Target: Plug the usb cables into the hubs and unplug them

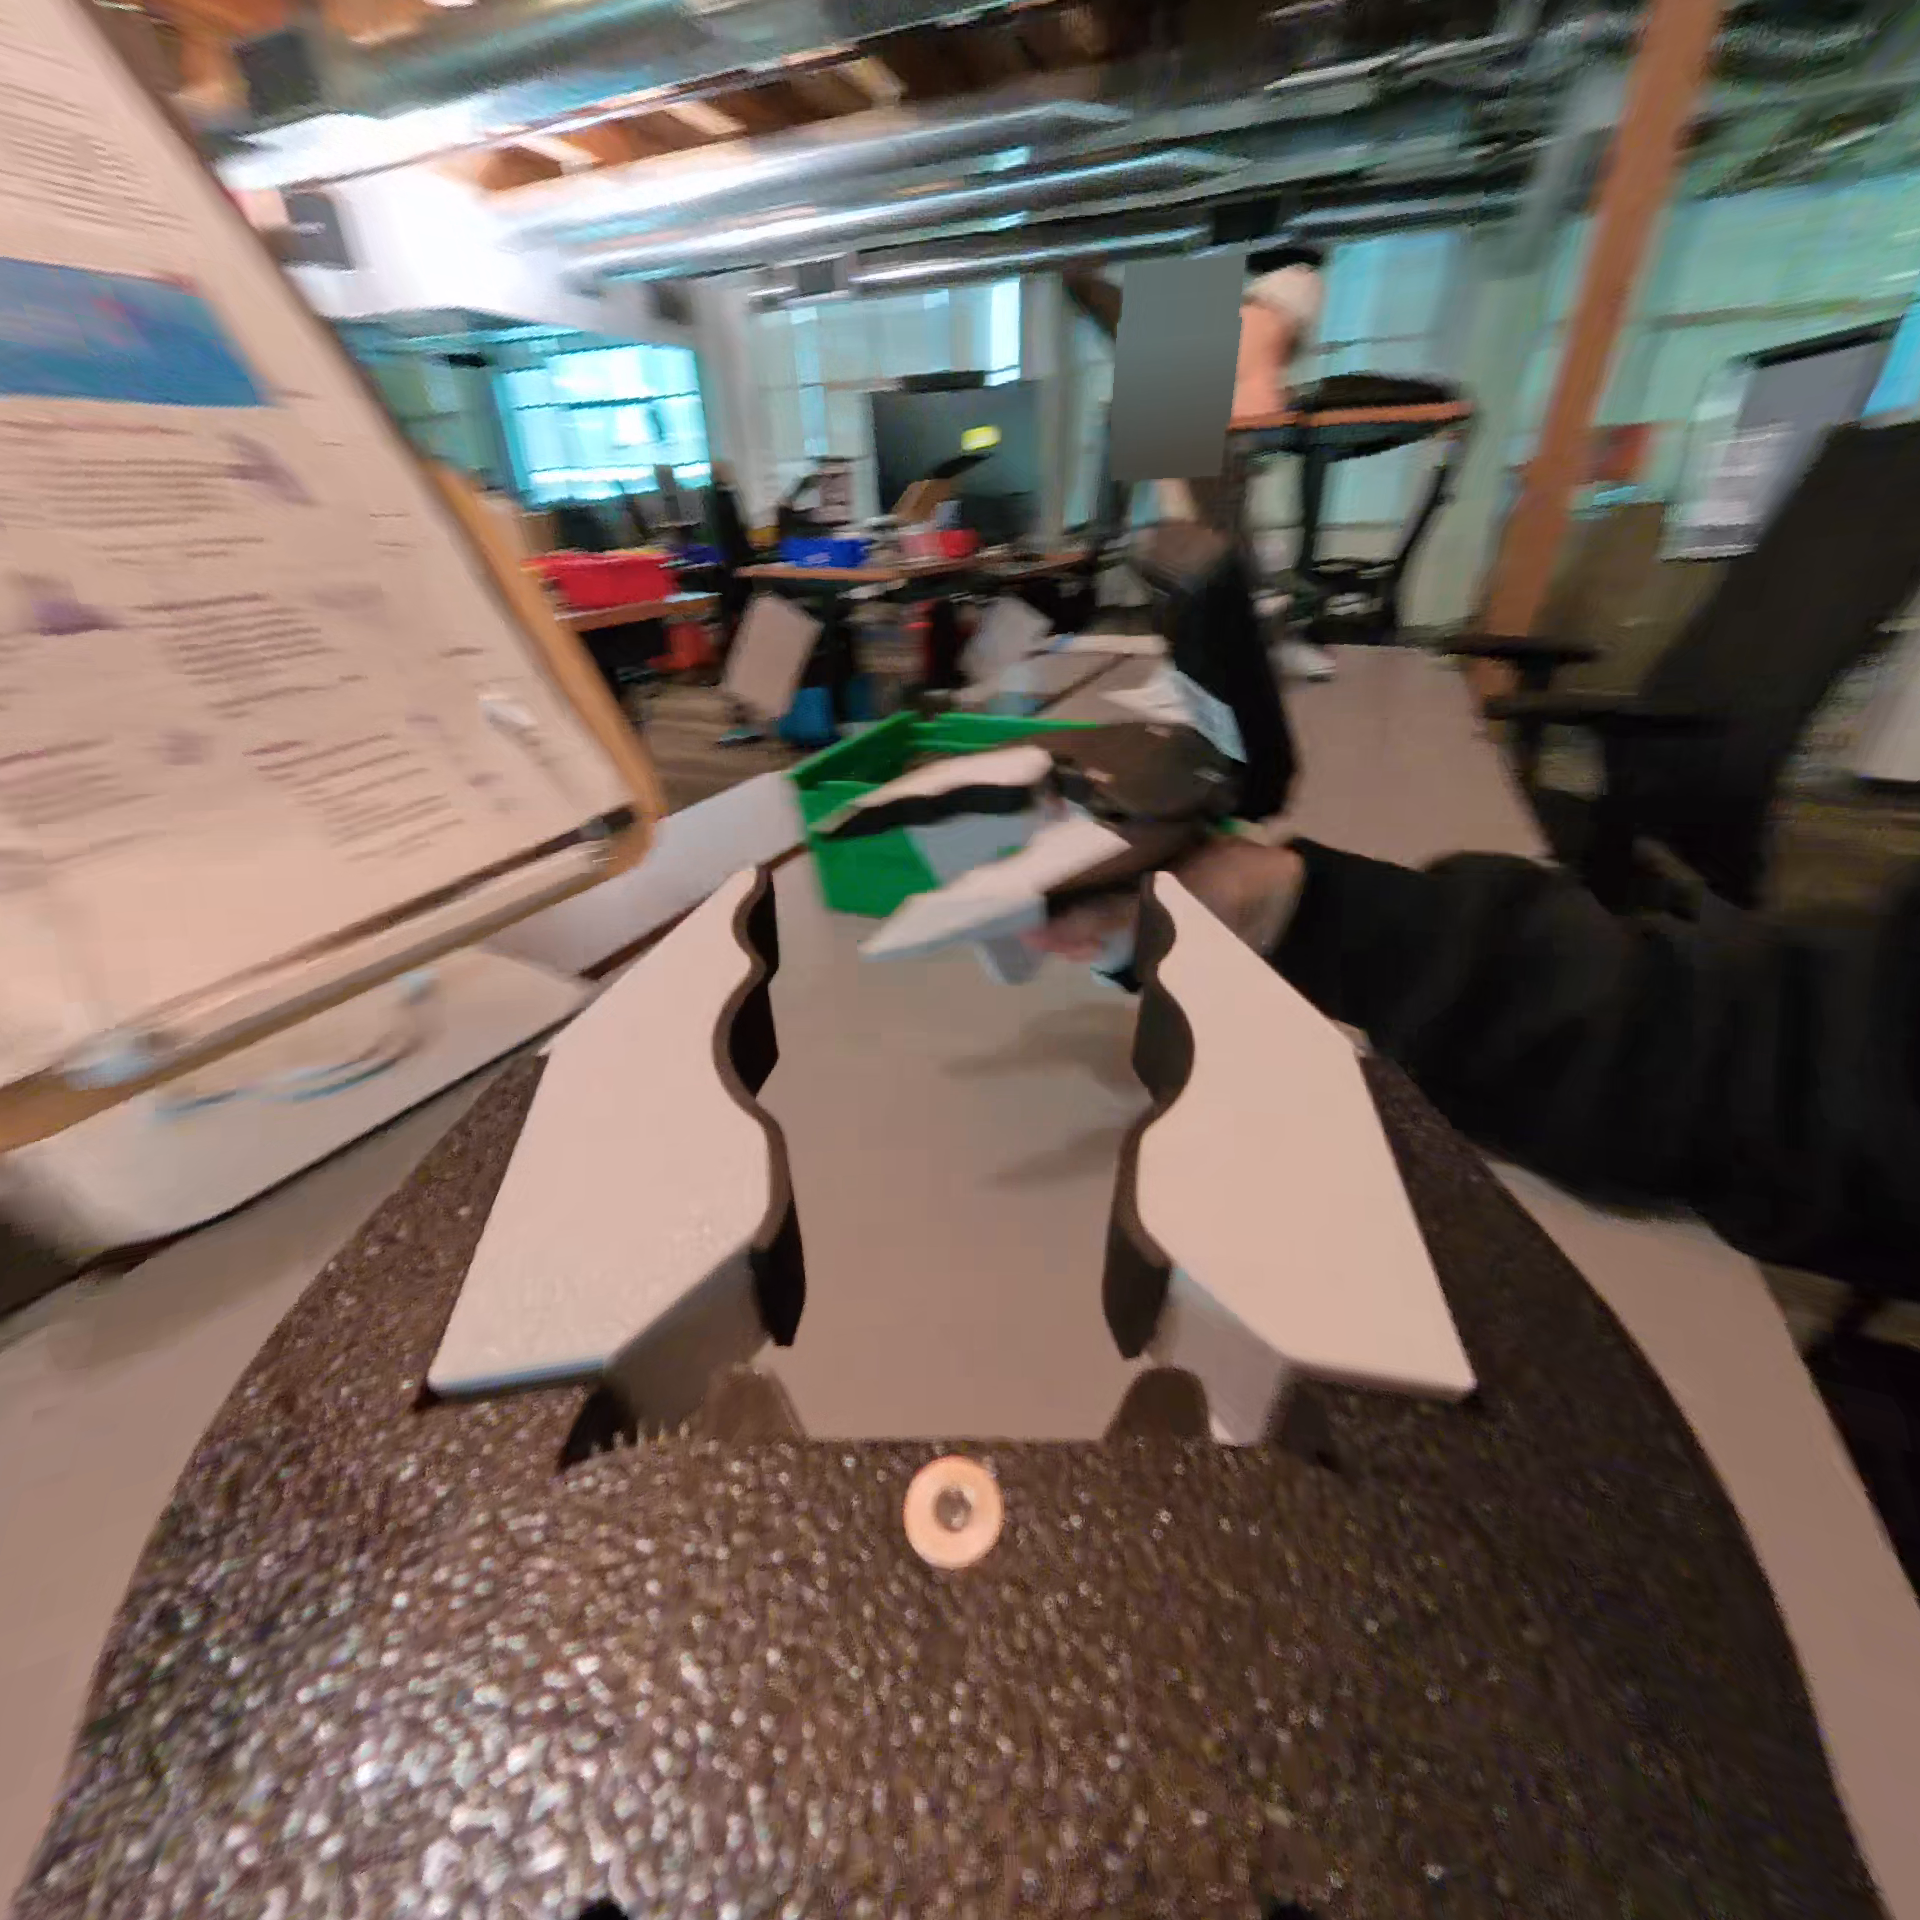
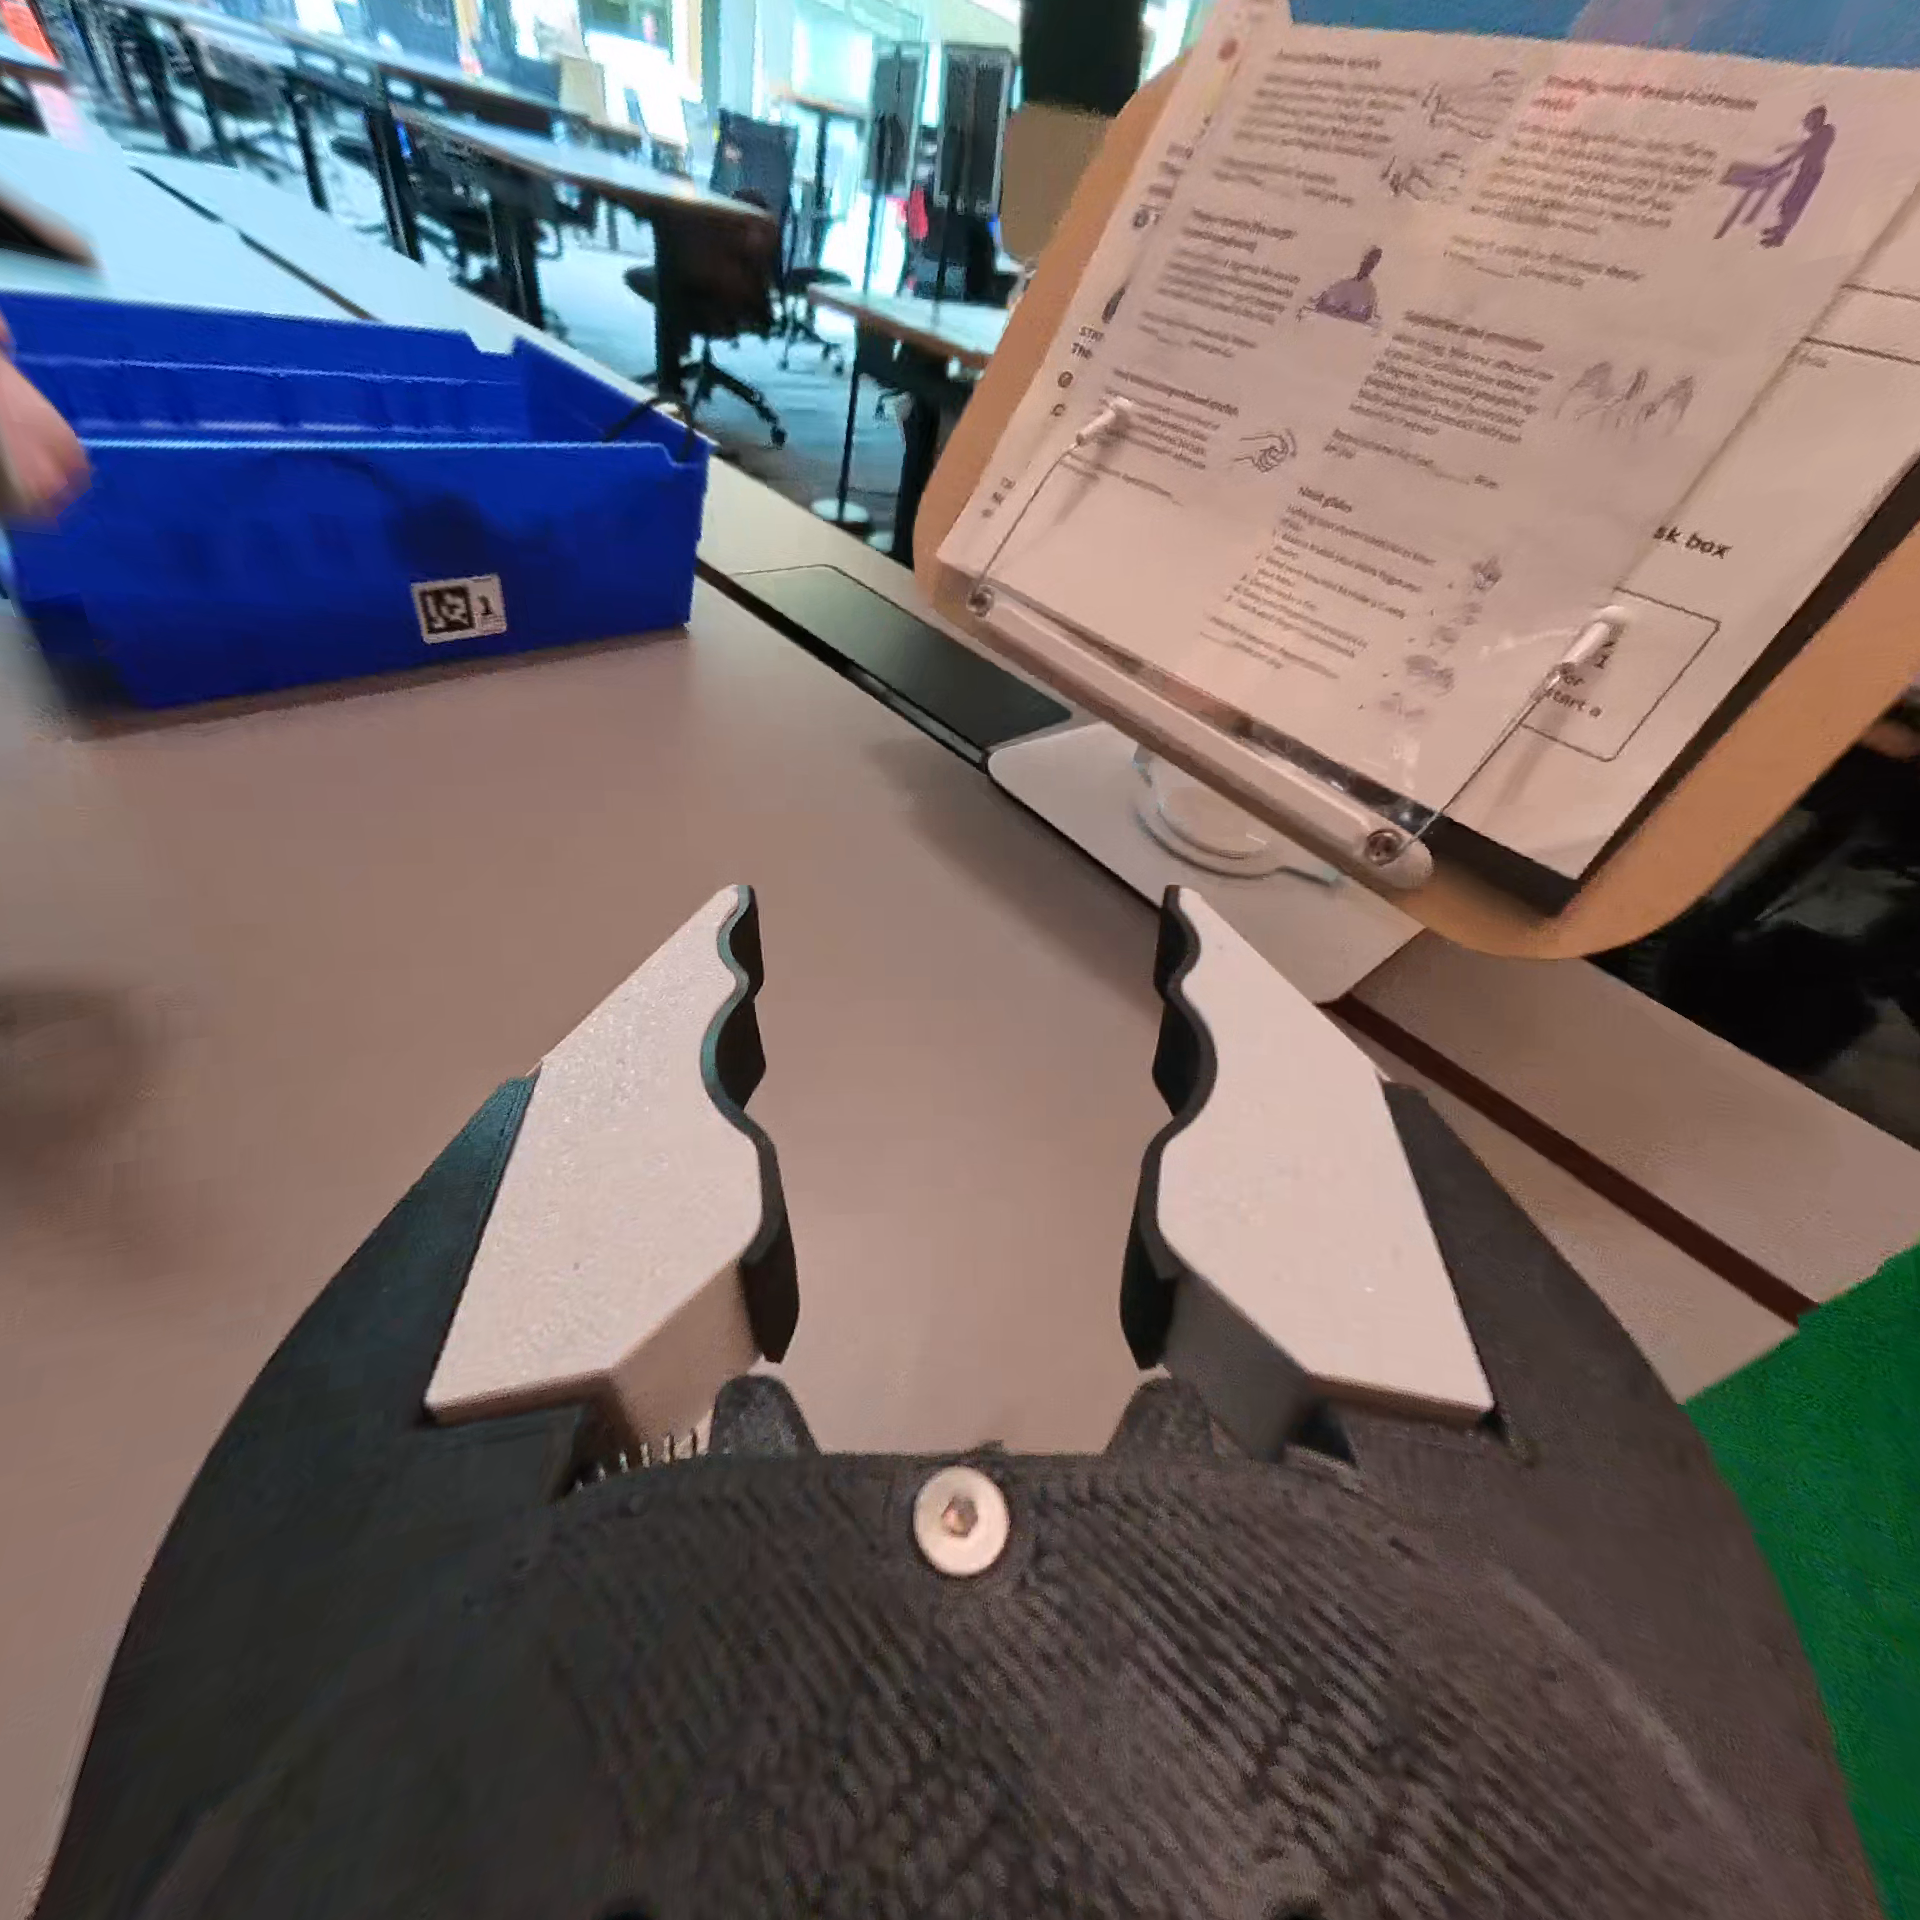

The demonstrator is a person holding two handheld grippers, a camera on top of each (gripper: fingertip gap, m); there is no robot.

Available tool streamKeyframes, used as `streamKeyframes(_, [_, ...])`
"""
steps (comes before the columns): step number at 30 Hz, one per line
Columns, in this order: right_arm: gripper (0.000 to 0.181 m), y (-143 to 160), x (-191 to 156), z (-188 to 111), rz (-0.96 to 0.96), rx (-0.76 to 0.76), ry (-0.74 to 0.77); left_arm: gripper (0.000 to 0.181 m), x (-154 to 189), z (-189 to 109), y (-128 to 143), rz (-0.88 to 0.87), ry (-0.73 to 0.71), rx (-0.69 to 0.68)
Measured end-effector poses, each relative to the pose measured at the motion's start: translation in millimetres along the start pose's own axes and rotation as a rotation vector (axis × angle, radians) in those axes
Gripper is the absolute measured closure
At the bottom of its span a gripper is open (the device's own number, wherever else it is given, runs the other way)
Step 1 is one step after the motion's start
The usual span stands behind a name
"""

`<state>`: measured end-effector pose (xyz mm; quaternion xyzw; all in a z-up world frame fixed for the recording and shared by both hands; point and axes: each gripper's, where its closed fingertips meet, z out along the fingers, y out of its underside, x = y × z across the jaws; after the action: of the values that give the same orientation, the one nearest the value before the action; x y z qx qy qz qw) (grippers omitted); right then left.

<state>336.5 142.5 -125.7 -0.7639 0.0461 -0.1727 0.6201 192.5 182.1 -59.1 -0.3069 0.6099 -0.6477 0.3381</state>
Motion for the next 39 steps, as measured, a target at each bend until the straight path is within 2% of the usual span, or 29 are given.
streamKeyframes(2, [0.107, 13.9, -5.7, -0.9, -0.028, -0.004, 0.018, 0.116, -27.5, -36.0, -17.1, 0.063, -0.161, -0.069])
streamKeyframes(4, [0.106, 28.6, -16.5, -3.2, -0.058, -0.049, -0.045, 0.119, -66.4, -82.7, -25.1, 0.147, -0.310, -0.193])
streamKeyframes(8, [0.108, 38.5, -15.8, -4.8, -0.082, -0.056, -0.047, 0.122, -183.6, -195.2, -12.2, 0.295, -0.670, -0.541])
streamKeyframes(10, [0.108, 41.8, -16.4, -3.9, -0.101, -0.076, -0.045, 0.122, -225.3, -227.6, 2.2, 0.389, -0.720, -0.645])
streamKeyframes(14, [0.108, 46.8, -24.0, -1.4, -0.138, -0.095, -0.067, 0.118, -248.8, -232.1, 65.4, 0.687, -0.532, -0.847])
streamKeyframes(16, [0.108, 48.4, -26.7, -0.5, -0.142, -0.102, -0.076, 0.119, -259.6, -228.5, 90.3, 0.842, -0.513, -0.913])
streamKeyframes(21, [0.109, 49.0, -27.9, 1.0, -0.157, -0.092, -0.070, 0.123, -277.5, -212.1, 142.2, 0.888, -0.458, -0.996])
streamKeyframes(22, [0.109, 49.6, -28.6, 1.3, -0.167, -0.092, -0.071, 0.127, -278.9, -206.6, 146.2, 0.894, -0.455, -0.977])
streamKeyframes(24, [0.110, 51.5, -29.1, 2.0, -0.184, -0.097, -0.067, 0.153, -279.9, -198.3, 148.9, 0.946, -0.454, -0.942])
streamKeyframes(25, [0.110, 51.7, -29.5, 2.3, -0.188, -0.097, -0.068, 0.164, -283.5, -197.6, 144.2, 1.000, -0.484, -0.931])
streamKeyframes(27, [0.111, 49.9, -30.3, 2.2, -0.185, -0.089, -0.069, 0.167, -287.1, -201.0, 135.4, 1.049, -0.535, -0.953])
streamKeyframes(31, [0.111, 37.1, -40.5, 0.5, -0.086, -0.035, -0.131, 0.173, -290.6, -214.9, 85.3, 1.256, -0.704, -0.928])
streamKeyframes(36, [0.108, 17.1, -56.9, -4.9, 0.022, 0.031, -0.223, 0.172, -263.5, -212.0, -8.4, 1.507, -0.832, -0.840])
streamKeyframes(39, [0.102, -2.4, -71.2, -9.8, 0.169, 0.100, -0.315, 0.172, -226.8, -193.0, -75.7, 1.621, -0.890, -0.699])
